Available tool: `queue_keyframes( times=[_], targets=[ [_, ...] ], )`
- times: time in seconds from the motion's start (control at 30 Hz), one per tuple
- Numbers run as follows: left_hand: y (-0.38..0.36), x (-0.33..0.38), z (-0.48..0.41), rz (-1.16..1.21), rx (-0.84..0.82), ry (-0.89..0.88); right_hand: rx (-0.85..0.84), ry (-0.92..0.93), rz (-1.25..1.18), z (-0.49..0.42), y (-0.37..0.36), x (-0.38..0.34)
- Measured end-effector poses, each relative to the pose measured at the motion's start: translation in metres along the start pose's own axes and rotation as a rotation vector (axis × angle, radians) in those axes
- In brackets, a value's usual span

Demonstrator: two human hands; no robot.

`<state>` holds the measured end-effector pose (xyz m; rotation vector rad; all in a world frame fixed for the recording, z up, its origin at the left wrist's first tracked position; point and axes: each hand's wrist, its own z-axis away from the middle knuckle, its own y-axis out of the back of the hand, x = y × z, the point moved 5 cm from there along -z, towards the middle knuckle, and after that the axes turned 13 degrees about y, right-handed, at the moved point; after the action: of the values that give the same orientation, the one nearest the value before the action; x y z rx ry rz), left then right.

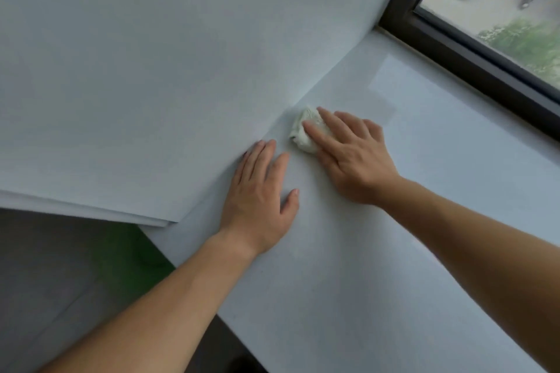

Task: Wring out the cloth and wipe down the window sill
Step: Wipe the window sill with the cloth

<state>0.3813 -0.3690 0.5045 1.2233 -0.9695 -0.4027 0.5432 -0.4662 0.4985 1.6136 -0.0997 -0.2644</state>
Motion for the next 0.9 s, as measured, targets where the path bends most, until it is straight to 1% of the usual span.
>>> queue_keyframes(
  times=[0.03, 0.07, 0.13, 0.17, 0.2, 0.23, 0.33, 0.4, 0.43, 0.47, 0.53, 0.57, 0.6, 0.63, 0.7, 0.73, 0.77, 0.8, 0.83, 0.9],
  targets=[
    [0.003, -0.002, 0.004, 0.013, 0.013, 0.015, -0.018, 0.011, 0.009, -0.002, 0.002, 0.009],
    [0.006, -0.004, 0.01, 0.007, 0.024, 0.027, -0.017, -0.07, -0.004, -0.007, 0.005, 0.024],
    [0.01, -0.012, 0.031, -0.033, 0.032, 0.059, 0.019, -0.347, -0.054, -0.018, 0.009, 0.048],
    [0.012, -0.017, 0.043, -0.049, 0.035, 0.09, 0.033, -0.434, -0.06, -0.022, 0.007, 0.047],
    [0.013, -0.022, 0.055, -0.061, 0.034, 0.123, 0.034, -0.451, -0.053, -0.024, 0.005, 0.034],
    [0.013, -0.025, 0.066, -0.071, 0.027, 0.156, 0.035, -0.396, -0.039, -0.023, 0.003, 0.014],
    [0.006, -0.029, 0.092, -0.113, 0.002, 0.209, 0.015, -0.051, -0.039, 0.004, -0.006, -0.059],
    [0.003, -0.029, 0.097, -0.112, 0.005, 0.209, -0.022, 0.107, -0.006, 0.02, -0.006, -0.07],
    [0.003, -0.03, 0.098, -0.111, 0.012, 0.213, -0.026, 0.109, 0.008, 0.016, -0.004, -0.061],
    [0.002, -0.031, 0.097, -0.117, 0.015, 0.211, -0.02, 0.026, 0.006, 0.007, -0.002, -0.048],
    [0.0, -0.032, 0.097, -0.137, 0.025, 0.206, 0.018, -0.267, -0.047, -0.013, 0.001, -0.02],
    [-0.001, -0.033, 0.097, -0.141, 0.028, 0.208, 0.024, -0.376, -0.069, -0.02, -0.002, -0.018],
    [-0.002, -0.033, 0.097, -0.14, 0.026, 0.21, 0.025, -0.404, -0.064, -0.022, -0.004, -0.026],
    [-0.003, -0.033, 0.097, -0.134, 0.026, 0.211, 0.033, -0.344, -0.043, -0.019, -0.006, -0.041],
    [-0.003, -0.033, 0.097, -0.119, 0.042, 0.217, 0.052, -0.097, -0.033, 0.002, -0.009, -0.078],
    [-0.003, -0.033, 0.097, -0.113, 0.046, 0.217, 0.043, 0.0, -0.042, 0.019, -0.009, -0.088],
    [-0.003, -0.032, 0.097, -0.11, 0.048, 0.217, 0.03, 0.059, -0.041, 0.03, -0.009, -0.09],
    [-0.003, -0.033, 0.098, -0.108, 0.051, 0.219, 0.017, 0.076, -0.035, 0.033, -0.009, -0.085],
    [-0.003, -0.033, 0.099, -0.108, 0.051, 0.221, 0.016, 0.039, -0.031, 0.028, -0.007, -0.077],
    [-0.003, -0.033, 0.098, -0.119, 0.046, 0.22, 0.038, -0.126, -0.044, 0.009, -0.006, -0.062]
  ],
)
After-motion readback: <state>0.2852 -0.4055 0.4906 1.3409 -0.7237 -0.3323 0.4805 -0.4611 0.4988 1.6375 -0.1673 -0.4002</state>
